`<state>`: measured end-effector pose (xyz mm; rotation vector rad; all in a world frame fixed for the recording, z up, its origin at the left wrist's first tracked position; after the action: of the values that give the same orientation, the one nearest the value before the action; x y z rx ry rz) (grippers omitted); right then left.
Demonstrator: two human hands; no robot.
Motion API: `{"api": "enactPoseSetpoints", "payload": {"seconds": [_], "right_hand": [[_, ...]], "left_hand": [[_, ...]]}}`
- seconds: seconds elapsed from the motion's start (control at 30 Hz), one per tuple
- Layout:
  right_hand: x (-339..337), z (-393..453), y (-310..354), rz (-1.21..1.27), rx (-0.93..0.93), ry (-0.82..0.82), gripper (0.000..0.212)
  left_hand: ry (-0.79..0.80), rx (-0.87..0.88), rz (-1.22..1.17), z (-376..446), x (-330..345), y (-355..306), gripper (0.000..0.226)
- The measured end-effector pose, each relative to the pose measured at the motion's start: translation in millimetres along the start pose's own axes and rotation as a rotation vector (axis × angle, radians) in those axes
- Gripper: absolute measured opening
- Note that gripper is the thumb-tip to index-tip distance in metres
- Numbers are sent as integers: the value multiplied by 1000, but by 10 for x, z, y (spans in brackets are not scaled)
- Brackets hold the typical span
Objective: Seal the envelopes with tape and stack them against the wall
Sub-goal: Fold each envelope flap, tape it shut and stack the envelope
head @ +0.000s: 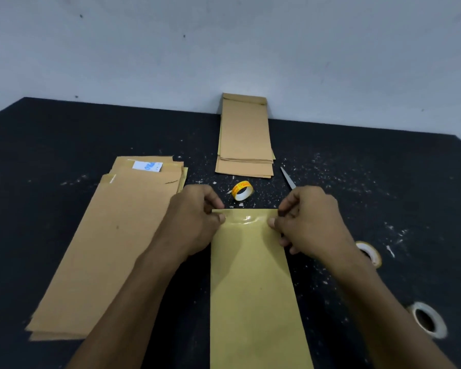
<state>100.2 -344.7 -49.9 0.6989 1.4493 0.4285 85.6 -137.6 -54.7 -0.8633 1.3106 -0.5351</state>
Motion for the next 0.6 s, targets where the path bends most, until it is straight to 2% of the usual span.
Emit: {"api": "enactPoseSetpoints", "payload": {"seconds": [0.13,0.27,0.37,0.47,0.6], "right_hand": [[-119,-135,23,244,-4,74,27],[-137,-204,91,367,-26,326,10],[-128,-208,105,455,-20,415,11],[-154,-154,140,535,-27,400,12],[-256,116,207,670,-1,281,15]], "left_hand": [[88,-67,-290,9,-136,-54,9],[48,-72,-491,113,-354,-213,6],[21,-62,-553,190,-444,-311,8],[3,-52,-576,273,-458,-377,10],[69,-35,-530,396,-330,-473,11]]}}
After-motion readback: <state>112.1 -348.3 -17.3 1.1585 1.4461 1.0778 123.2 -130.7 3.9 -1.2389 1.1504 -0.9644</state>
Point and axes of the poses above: each hand's wrist, its own z-axis towards the middle knuckle, its own x-axis out of the palm, y = z × x, the point moved 7 cm from there along z, towards the middle knuckle, and after that the axes turned 8 degrees about -y, right-handed, at the moved point
